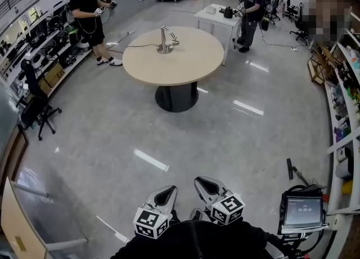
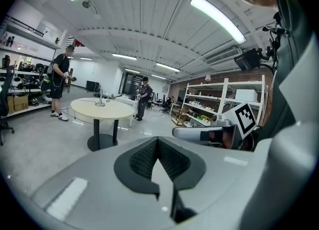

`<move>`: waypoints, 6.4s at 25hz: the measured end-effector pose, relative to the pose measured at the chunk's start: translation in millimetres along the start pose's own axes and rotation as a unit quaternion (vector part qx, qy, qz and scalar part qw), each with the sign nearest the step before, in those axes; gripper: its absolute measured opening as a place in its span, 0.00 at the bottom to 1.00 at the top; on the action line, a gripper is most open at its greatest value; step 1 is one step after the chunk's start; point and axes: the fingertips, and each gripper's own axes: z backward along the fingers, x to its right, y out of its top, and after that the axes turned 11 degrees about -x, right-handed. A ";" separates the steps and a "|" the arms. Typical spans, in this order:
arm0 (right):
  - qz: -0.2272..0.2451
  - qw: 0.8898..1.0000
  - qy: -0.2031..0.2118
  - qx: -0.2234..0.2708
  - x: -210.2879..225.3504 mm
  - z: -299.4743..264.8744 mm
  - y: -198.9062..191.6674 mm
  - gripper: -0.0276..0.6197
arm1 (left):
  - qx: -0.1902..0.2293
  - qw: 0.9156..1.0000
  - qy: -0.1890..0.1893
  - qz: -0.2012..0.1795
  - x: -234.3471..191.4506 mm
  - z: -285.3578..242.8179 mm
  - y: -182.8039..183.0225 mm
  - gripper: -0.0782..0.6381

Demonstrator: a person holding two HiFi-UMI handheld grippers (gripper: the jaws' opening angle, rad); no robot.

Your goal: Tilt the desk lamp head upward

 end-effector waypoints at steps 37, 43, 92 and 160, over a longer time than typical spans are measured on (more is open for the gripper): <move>0.020 0.999 -0.039 -0.009 83.6 -304.8 152.5 0.09 | 0.031 0.999 -0.001 0.026 -323.3 -86.7 140.0 0.12; 0.034 0.999 -0.017 0.015 150.3 -310.8 205.6 0.09 | 0.028 1.000 0.008 0.009 -320.0 -146.0 186.8 0.12; -0.042 0.985 -0.164 -0.015 341.4 -524.6 336.4 0.08 | 0.014 0.992 -0.122 0.003 -567.8 -340.5 335.7 0.12; -0.355 0.918 -0.168 0.059 734.7 -777.6 389.6 0.58 | -0.066 0.996 0.059 -0.003 -736.4 -543.9 423.9 0.16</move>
